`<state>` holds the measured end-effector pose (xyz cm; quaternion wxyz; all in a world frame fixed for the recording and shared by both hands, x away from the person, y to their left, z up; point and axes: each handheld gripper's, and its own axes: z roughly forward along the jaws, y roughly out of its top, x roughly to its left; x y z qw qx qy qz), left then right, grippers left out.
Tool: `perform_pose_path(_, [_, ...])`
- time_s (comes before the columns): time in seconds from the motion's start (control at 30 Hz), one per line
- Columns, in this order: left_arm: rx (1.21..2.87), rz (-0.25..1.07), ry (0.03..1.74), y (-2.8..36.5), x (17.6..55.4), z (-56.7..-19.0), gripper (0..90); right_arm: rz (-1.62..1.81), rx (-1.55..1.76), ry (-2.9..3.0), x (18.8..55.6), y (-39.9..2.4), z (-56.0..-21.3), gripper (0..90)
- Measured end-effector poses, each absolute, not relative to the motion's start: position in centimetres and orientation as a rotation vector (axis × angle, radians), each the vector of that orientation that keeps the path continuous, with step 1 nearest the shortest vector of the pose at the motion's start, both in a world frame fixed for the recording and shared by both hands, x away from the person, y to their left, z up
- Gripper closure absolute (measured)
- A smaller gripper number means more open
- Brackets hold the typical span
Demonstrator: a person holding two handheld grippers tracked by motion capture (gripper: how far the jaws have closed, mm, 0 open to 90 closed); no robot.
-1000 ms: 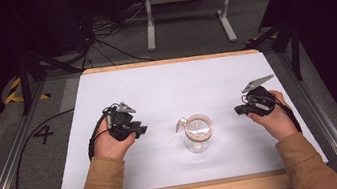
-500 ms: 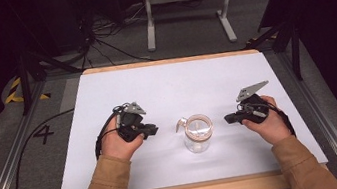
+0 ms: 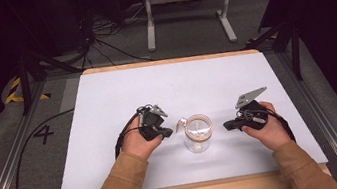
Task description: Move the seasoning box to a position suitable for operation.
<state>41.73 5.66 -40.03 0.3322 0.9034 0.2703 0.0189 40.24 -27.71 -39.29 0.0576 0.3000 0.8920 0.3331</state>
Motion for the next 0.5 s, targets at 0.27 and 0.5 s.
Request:
perform_pose_path(0.27, [2.379,0.015,0.651,4.3,41.5,-40.4,90.0,1.000,0.898,2.719,40.1,-27.3,-39.7,90.0])
perform_pose_path(0.5, [2.331,-0.005,0.654,4.9,42.4,-40.4,90.0,1.011,0.878,2.705,39.6,-27.1,-39.7,90.0])
